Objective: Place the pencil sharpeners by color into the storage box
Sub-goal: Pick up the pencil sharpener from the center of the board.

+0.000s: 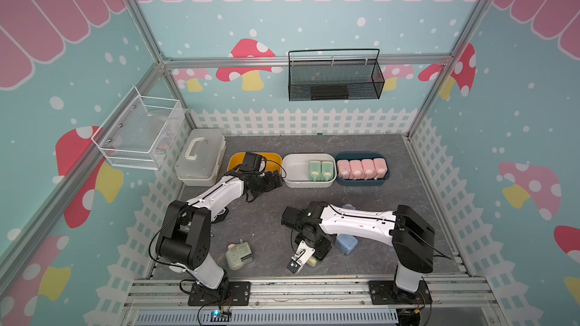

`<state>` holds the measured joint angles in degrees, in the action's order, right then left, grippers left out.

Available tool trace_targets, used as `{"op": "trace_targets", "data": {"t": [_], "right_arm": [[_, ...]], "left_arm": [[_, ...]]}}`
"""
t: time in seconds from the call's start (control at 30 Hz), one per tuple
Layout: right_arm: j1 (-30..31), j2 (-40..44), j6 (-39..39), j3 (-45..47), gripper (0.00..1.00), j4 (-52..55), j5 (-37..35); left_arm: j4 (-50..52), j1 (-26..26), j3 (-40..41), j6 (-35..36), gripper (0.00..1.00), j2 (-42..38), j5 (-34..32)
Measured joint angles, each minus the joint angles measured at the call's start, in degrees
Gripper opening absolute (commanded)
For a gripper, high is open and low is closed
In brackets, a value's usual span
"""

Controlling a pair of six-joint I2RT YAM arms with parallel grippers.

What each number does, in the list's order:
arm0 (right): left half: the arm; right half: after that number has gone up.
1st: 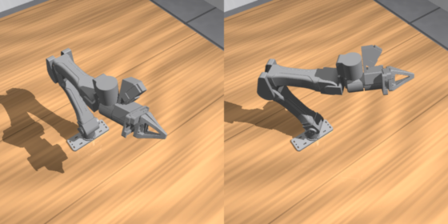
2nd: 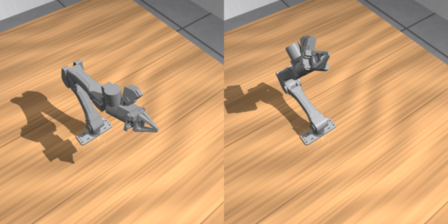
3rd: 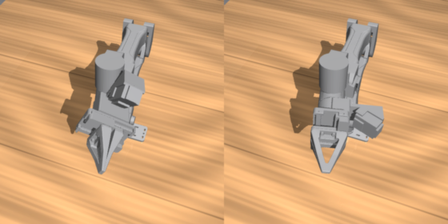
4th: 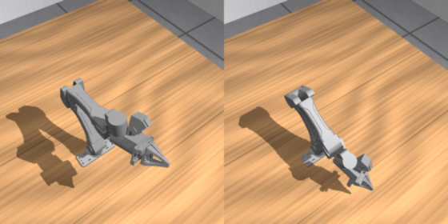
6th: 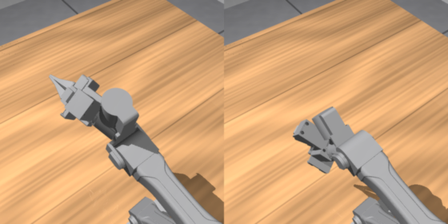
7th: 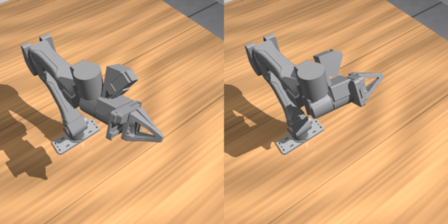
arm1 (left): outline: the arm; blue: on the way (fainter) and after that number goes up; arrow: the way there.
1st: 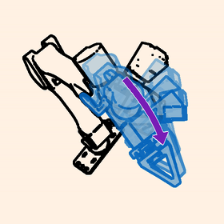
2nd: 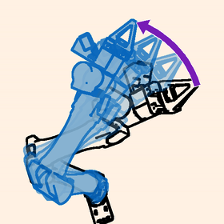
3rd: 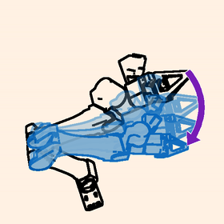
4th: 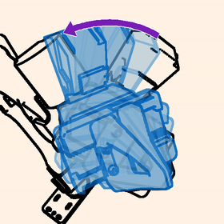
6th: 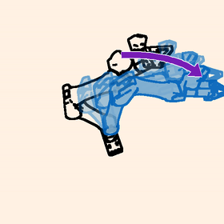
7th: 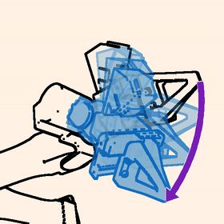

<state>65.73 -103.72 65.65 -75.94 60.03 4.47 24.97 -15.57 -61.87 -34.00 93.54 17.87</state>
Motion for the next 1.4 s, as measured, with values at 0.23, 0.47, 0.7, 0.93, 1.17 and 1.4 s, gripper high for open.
{"op": "trace_targets", "data": {"t": [0.23,0.47,0.7,0.93,1.17,1.4], "right_arm": [[0.0,0.0,-0.5,-0.2,0.46,0.4,0.7],[0.0,0.0,-0.6,-1.0,0.00,1.0,3.2],[0.0,0.0,-1.0,-1.9,0.00,1.6,5.6],[0.0,0.0,-2.8,-4.5,0.00,2.8,6.5],[-0.6,0.1,-5.3,-6.8,0.00,3.0,8.3],[-2.7,1.2,-8.6,-7.2,0.00,1.2,8.9]], "left_arm": [[0.0,0.1,0.0,0.0,0.96,0.3,0.4],[0.0,0.1,0.0,0.0,0.96,0.3,0.5],[0.0,0.1,0.0,0.0,0.96,0.3,0.9],[0.0,0.1,0.0,0.0,0.96,0.3,1.0],[0.0,0.1,0.0,0.0,0.96,0.3,1.0],[0.0,0.1,0.0,0.0,0.96,0.3,1.0]]}}
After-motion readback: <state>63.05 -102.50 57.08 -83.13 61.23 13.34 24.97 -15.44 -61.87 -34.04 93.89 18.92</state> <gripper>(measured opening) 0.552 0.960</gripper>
